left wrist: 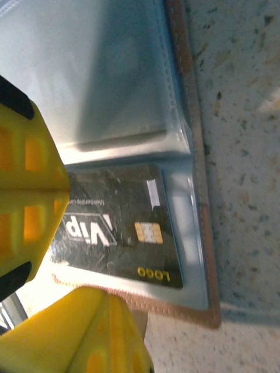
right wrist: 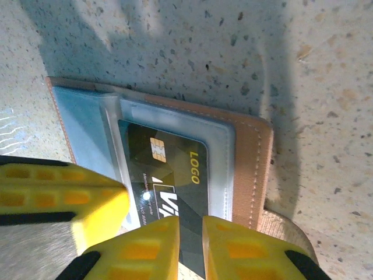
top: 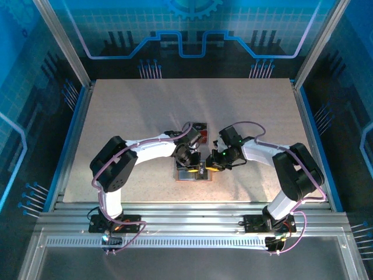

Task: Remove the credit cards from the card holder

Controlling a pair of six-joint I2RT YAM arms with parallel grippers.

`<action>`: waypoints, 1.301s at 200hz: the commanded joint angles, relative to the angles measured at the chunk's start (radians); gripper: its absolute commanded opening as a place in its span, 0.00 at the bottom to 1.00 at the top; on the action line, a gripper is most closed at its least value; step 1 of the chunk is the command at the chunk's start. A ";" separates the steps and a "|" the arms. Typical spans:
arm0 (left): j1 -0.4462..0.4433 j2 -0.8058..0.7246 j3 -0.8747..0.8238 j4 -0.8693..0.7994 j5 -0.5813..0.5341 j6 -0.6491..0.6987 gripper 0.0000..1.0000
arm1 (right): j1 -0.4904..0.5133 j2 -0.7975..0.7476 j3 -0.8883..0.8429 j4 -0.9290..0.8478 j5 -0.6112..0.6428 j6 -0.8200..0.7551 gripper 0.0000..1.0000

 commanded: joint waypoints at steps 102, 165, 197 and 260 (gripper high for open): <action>-0.017 0.047 0.031 -0.079 -0.039 0.032 0.00 | -0.030 0.055 -0.068 0.147 -0.120 0.053 0.19; -0.017 0.039 0.025 -0.076 -0.042 0.030 0.00 | -0.028 0.033 -0.107 0.228 -0.151 0.101 0.10; -0.015 0.009 0.028 -0.073 -0.050 0.024 0.00 | -0.029 -0.004 -0.101 0.208 -0.137 0.098 0.07; 0.041 -0.160 -0.008 -0.073 -0.111 0.012 0.02 | -0.031 -0.083 -0.051 0.108 -0.104 0.067 0.04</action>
